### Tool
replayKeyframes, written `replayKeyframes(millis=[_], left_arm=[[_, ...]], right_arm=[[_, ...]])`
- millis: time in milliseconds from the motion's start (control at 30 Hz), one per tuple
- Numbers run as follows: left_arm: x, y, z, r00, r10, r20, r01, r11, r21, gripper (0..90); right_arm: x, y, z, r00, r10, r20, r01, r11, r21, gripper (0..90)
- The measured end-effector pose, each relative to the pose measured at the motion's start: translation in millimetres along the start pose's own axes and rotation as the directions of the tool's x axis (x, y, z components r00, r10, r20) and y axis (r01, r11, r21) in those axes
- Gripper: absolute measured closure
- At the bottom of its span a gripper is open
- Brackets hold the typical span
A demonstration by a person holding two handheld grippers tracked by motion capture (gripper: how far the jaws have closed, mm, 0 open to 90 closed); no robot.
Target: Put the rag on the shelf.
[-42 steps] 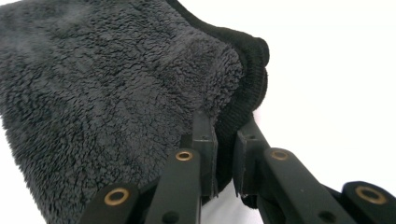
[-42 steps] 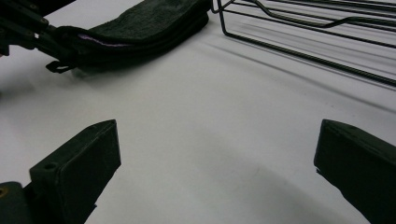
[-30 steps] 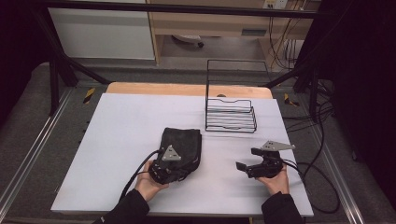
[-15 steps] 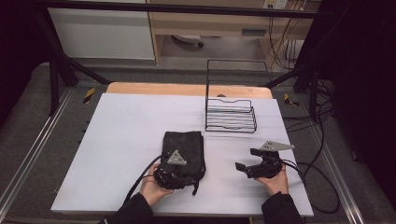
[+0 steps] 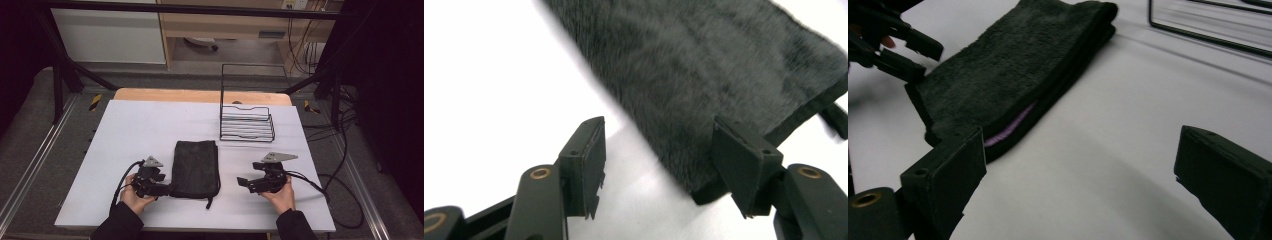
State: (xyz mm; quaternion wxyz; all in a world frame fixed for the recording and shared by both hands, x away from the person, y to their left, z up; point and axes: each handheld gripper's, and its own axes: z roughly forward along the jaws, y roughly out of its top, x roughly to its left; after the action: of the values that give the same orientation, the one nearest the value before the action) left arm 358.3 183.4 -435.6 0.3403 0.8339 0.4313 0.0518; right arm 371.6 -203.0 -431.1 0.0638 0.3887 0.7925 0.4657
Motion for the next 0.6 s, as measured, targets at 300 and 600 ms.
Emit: replayKeyframes(millis=[300,600], left_arm=[[-1.3,-5.8,4.5,0.9975,-0.027,0.065,0.028,0.9996,-0.011,58.0],[-5.7,-7.6,5.6,0.9953,-0.048,0.084,0.048,0.9988,-0.002,68.8]], right_arm=[[38.2,7.9,36.0,0.9989,-0.018,-0.044,0.020,0.999,0.043,22.4],[53.5,0.1,65.8,0.9989,-0.004,-0.047,0.010,0.990,0.141,43.8]])
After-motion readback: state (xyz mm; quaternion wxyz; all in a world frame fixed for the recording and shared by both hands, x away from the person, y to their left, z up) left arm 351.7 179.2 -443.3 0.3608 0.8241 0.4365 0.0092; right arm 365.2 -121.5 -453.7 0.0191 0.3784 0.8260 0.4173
